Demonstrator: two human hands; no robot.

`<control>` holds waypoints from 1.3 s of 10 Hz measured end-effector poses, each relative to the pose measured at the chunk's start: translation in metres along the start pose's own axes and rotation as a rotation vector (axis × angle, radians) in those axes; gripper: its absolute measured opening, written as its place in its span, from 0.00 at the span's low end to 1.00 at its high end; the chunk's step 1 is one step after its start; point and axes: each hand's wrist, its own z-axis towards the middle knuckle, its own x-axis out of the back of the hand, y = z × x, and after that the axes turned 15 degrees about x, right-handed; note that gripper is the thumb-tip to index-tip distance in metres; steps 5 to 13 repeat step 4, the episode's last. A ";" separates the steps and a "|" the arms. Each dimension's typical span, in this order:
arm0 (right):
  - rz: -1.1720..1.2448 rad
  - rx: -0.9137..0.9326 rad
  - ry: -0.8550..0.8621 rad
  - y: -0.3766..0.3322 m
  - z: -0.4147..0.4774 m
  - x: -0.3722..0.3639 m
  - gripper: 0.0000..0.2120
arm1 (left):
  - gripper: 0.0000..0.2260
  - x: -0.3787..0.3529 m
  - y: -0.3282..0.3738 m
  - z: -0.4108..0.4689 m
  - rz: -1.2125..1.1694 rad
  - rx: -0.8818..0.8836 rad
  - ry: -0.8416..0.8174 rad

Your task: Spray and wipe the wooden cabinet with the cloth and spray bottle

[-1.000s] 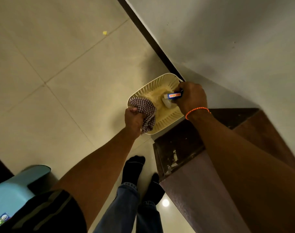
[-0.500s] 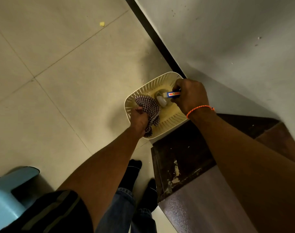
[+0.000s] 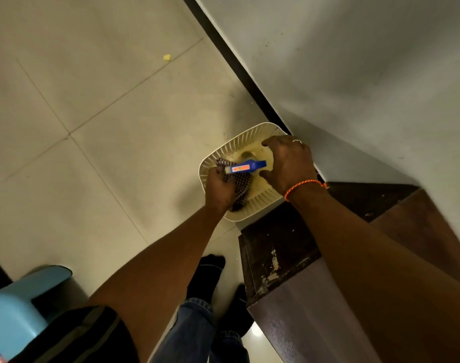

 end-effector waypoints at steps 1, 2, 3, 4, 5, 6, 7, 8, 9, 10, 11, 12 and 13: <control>-0.040 0.043 0.020 -0.016 -0.003 0.021 0.31 | 0.11 0.019 0.014 -0.022 0.063 -0.189 0.106; -0.123 0.106 -0.046 -0.042 -0.007 0.055 0.36 | 0.12 0.047 0.035 -0.049 0.236 -0.323 0.160; -0.149 0.125 -0.088 -0.060 -0.014 0.082 0.40 | 0.20 0.060 0.055 -0.079 0.296 -0.289 0.045; -0.170 0.145 -0.125 -0.073 -0.023 0.109 0.48 | 0.23 0.063 0.068 -0.101 0.340 -0.267 -0.022; -0.170 0.145 -0.125 -0.073 -0.023 0.109 0.48 | 0.23 0.063 0.068 -0.101 0.340 -0.267 -0.022; -0.170 0.145 -0.125 -0.073 -0.023 0.109 0.48 | 0.23 0.063 0.068 -0.101 0.340 -0.267 -0.022; -0.170 0.145 -0.125 -0.073 -0.023 0.109 0.48 | 0.23 0.063 0.068 -0.101 0.340 -0.267 -0.022; -0.170 0.145 -0.125 -0.073 -0.023 0.109 0.48 | 0.23 0.063 0.068 -0.101 0.340 -0.267 -0.022; -0.170 0.145 -0.125 -0.073 -0.023 0.109 0.48 | 0.23 0.063 0.068 -0.101 0.340 -0.267 -0.022; -0.170 0.145 -0.125 -0.073 -0.023 0.109 0.48 | 0.23 0.063 0.068 -0.101 0.340 -0.267 -0.022; -0.170 0.145 -0.125 -0.073 -0.023 0.109 0.48 | 0.23 0.063 0.068 -0.101 0.340 -0.267 -0.022; -0.170 0.145 -0.125 -0.073 -0.023 0.109 0.48 | 0.23 0.063 0.068 -0.101 0.340 -0.267 -0.022; -0.170 0.145 -0.125 -0.073 -0.023 0.109 0.48 | 0.23 0.063 0.068 -0.101 0.340 -0.267 -0.022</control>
